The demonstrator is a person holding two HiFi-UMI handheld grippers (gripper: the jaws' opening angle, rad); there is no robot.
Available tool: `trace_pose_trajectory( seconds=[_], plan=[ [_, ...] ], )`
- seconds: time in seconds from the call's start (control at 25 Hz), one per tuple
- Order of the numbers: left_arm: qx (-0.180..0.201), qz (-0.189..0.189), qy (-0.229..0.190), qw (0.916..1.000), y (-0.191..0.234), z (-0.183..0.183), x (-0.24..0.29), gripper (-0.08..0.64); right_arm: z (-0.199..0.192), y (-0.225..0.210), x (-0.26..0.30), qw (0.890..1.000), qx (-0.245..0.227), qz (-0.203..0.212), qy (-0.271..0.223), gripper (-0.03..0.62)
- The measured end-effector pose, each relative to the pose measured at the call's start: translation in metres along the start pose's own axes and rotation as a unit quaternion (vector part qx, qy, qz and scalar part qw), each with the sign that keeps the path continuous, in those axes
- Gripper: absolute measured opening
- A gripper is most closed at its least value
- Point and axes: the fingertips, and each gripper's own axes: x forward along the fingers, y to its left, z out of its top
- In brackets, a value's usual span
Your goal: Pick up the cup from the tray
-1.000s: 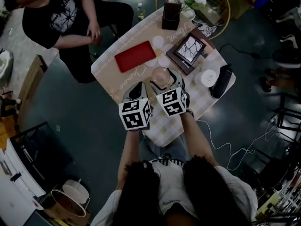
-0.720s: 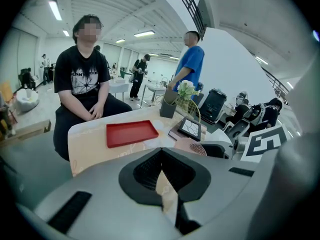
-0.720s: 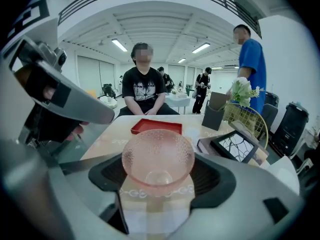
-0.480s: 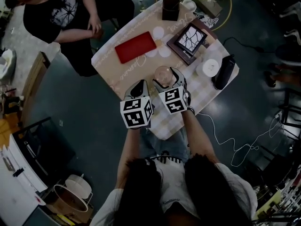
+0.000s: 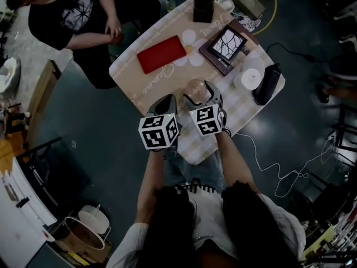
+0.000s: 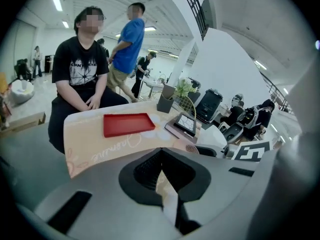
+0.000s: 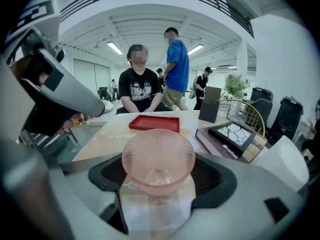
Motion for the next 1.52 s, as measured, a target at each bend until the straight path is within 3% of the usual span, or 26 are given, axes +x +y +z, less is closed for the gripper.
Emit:
trace_pose_trajectory(
  seconds=[0.24, 0.56, 0.84, 1.2, 1.36, 1.52],
  plan=[
    [-0.001, -0.016, -0.003, 0.9999, -0.002, -0.001, -0.003, 0.006, 0.020, 0.003, -0.010, 0.998, 0.033, 0.028, -0.044, 0.390],
    [0.014, -0.019, -0.027, 0.9993, -0.010, 0.014, -0.017, 0.006, 0.053, 0.005, -0.038, 0.997, 0.025, 0.020, -0.075, 0.390],
    [0.031, -0.053, -0.054, 0.9966, -0.030, 0.027, -0.036, 0.006, 0.080, 0.013, -0.069, 0.994, 0.029, 0.022, -0.103, 0.390],
    [0.042, -0.050, -0.091, 0.9937, -0.039, 0.037, -0.069, 0.006, 0.100, 0.022, -0.111, 0.992, 0.026, 0.014, -0.125, 0.388],
    [0.049, -0.053, -0.105, 0.9919, -0.044, 0.037, -0.085, 0.006, 0.106, 0.025, -0.134, 0.989, 0.035, -0.012, -0.140, 0.249],
    [0.059, -0.064, -0.116, 0.9894, -0.055, 0.034, -0.096, 0.006, 0.106, 0.034, -0.153, 0.988, 0.042, -0.020, -0.150, 0.159]
  ],
)
